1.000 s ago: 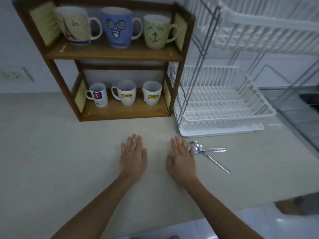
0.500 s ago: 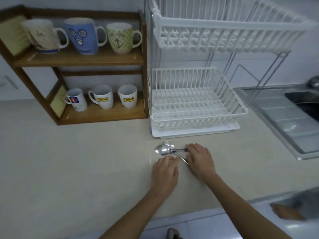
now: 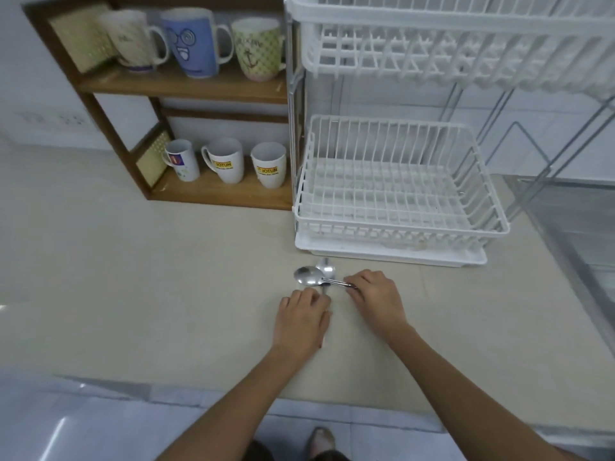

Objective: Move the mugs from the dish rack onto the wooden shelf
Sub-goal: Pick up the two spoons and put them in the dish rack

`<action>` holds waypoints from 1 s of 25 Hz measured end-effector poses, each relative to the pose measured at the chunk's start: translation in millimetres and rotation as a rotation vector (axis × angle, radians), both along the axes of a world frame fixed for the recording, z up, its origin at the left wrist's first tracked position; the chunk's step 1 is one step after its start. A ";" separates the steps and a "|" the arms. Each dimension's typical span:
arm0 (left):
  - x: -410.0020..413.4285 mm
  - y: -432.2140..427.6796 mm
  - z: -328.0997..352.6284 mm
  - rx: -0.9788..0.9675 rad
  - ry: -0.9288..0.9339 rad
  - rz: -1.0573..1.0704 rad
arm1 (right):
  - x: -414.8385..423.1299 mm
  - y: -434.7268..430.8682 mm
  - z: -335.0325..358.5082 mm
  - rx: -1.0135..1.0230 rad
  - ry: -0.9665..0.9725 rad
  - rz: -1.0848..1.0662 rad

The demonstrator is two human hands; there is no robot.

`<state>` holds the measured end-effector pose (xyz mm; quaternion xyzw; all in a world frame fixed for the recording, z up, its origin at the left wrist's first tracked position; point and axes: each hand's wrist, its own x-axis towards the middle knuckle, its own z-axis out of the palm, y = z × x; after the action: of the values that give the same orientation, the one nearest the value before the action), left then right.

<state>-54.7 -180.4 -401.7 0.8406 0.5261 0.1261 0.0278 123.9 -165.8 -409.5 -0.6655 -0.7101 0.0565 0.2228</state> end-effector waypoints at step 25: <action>13.0 87.2 98.0 -0.705 -1.173 0.113 | 62.6 79.2 123.5 0.142 0.804 -0.209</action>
<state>-41.7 -93.2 -303.8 0.5454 0.4765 0.3832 0.5733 186.5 -86.6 -286.0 -0.6419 -0.4972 0.2397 0.5322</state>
